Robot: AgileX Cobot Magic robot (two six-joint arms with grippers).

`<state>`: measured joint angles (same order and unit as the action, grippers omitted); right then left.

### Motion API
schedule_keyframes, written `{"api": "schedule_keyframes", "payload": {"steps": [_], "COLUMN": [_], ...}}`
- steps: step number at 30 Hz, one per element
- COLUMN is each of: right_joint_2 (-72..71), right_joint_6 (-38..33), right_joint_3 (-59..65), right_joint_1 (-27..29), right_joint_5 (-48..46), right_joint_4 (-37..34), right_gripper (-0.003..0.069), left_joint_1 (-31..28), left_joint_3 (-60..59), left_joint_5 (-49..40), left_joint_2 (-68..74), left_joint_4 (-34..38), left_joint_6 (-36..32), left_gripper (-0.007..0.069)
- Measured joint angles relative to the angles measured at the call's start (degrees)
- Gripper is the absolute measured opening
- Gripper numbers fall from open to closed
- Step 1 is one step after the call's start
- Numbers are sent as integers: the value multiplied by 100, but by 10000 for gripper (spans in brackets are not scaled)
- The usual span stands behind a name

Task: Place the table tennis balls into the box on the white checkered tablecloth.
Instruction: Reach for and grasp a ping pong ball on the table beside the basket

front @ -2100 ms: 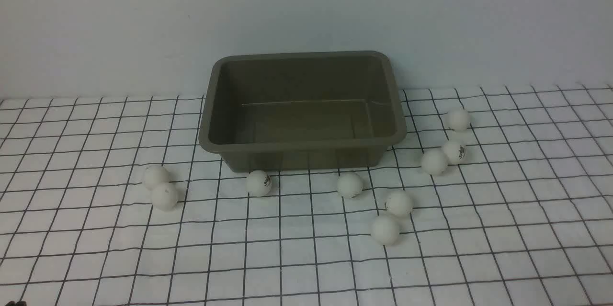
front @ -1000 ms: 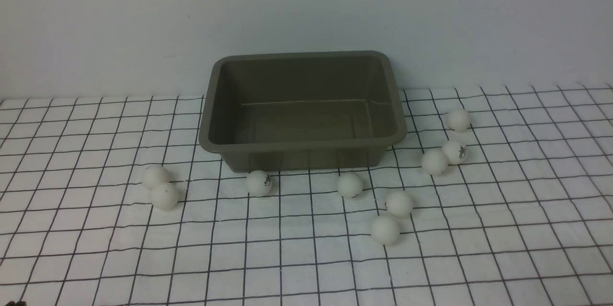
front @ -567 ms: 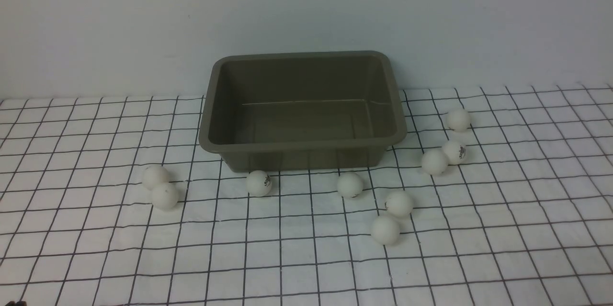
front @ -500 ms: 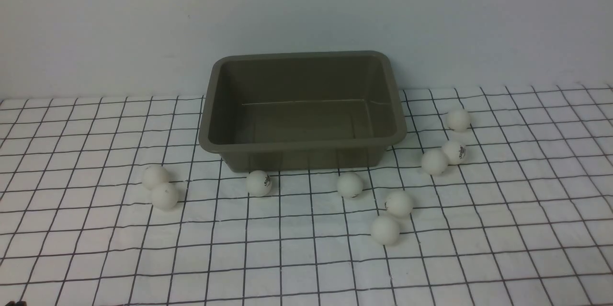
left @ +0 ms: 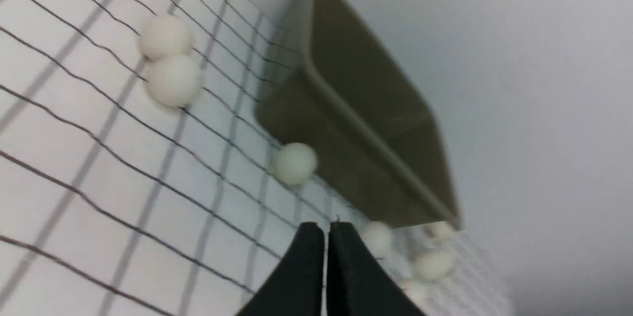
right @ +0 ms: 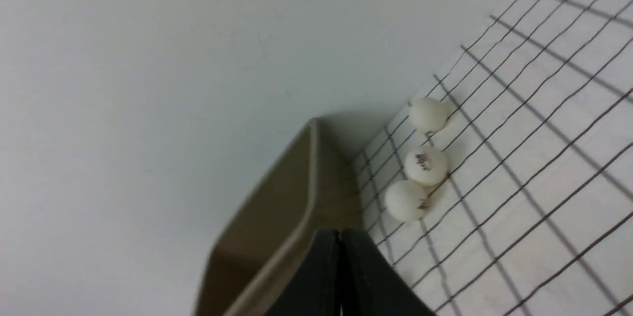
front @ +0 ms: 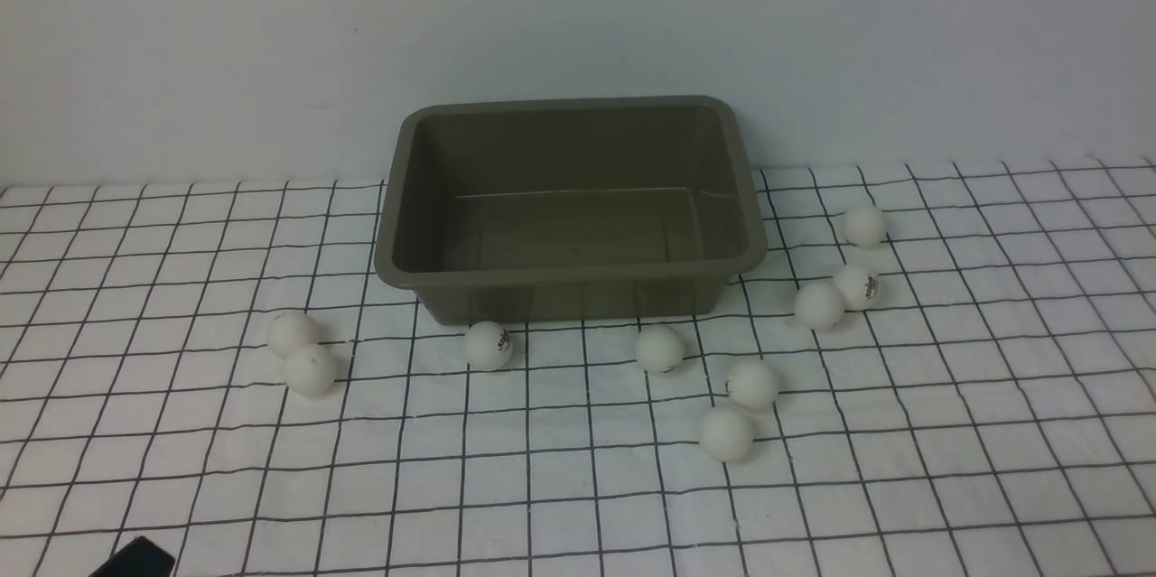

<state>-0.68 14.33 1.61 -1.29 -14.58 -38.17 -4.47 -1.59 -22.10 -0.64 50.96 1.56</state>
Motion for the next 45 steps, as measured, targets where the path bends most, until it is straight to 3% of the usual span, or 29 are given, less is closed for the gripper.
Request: {"api": "schedule_keyframes", "payload": {"steps": [2, 6, 20, 23, 28, 36, 38, 40, 42, 45], "right_joint_2": [0, 0, 0, 0, 287, 1460, 2296, 3168, 3459, 4500], "right_joint_6": [5, -31, -101, -934, -2755, -4174, -4569, -4665, -4655, -4384], "right_joint_3": [0, 5, 5, -253, -1380, -2584, -3188, -3774, -3914, -4571], "right_joint_1": [0, 0, 0, 0, 0, 0, 0, 0, 0, 0], "right_joint_5": [34, 117, 280, -64, -833, -1778, -2261, -2602, -2718, -2944], "right_joint_4": [-851, -1569, -1697, -1697, -1691, -1473, -1016, -425, -263, 585], "right_gripper": [-16, -16, -16, -16, -16, -16, -16, -16, -16, -13], "left_joint_1": [0, 0, 0, 0, 0, 0, 0, 0, 0, 0], "left_joint_3": [0, 0, 0, 0, 415, 1254, 1896, 2340, 2576, 3378], "left_joint_5": [104, 421, 1207, 1188, 966, 677, 134, -257, -437, -924], "left_joint_2": [0, 0, 0, 0, 9, 770, 1866, 2599, 2981, 4276], "left_joint_4": [1049, 1947, 3932, 4068, 4080, 3952, 3278, 2636, 2249, 623], "left_joint_6": [-21, -244, -404, -931, -2469, -3851, -4724, -4954, -4993, -4754], "left_gripper": [-5, -5, -5, -5, -5, -5, -5, -5, -5, -5]}}
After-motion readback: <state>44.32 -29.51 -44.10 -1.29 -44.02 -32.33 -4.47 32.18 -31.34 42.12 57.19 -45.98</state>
